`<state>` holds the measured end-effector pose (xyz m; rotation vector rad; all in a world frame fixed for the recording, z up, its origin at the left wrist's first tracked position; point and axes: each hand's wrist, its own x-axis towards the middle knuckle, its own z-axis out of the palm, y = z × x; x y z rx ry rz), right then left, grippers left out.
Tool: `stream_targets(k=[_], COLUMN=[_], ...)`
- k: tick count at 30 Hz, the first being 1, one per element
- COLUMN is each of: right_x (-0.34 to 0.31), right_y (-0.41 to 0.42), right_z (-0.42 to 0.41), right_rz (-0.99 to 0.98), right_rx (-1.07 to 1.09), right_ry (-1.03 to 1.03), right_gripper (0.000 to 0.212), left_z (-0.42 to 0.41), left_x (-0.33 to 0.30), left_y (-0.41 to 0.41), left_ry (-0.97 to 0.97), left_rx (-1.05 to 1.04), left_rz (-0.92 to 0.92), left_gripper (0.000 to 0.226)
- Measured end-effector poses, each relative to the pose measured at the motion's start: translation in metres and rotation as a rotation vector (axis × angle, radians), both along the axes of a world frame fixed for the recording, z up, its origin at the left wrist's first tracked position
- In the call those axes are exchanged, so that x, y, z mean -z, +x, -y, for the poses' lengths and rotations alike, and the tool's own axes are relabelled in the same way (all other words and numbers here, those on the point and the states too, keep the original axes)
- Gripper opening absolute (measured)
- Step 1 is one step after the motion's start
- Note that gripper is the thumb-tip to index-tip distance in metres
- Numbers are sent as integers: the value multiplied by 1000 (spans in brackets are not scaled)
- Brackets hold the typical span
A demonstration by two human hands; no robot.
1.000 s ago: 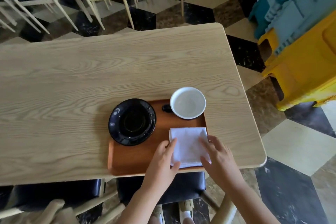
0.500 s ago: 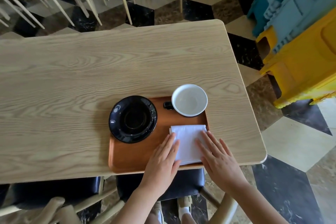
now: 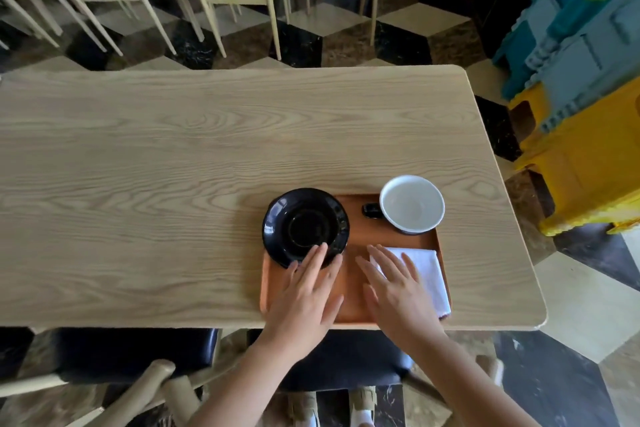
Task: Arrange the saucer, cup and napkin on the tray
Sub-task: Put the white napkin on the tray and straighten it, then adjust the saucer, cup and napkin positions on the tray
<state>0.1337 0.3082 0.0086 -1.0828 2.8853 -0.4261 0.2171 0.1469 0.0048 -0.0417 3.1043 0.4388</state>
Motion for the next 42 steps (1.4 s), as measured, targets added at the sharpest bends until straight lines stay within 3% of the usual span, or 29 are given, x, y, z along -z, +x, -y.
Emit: stream_targets(k=[8, 42], right_x=[3, 13], right_y=[9, 58], right_z=[55, 34], right_rz=[-17, 23], right_rx=[-33, -1], right_ry=[38, 79], right_gripper=[42, 41], left_z=[58, 51], left_x=[5, 9], left_y=[20, 68], left_ry=[-163, -67], left_rx=[-108, -19], left_rz=[187, 127], left_gripper=[53, 47])
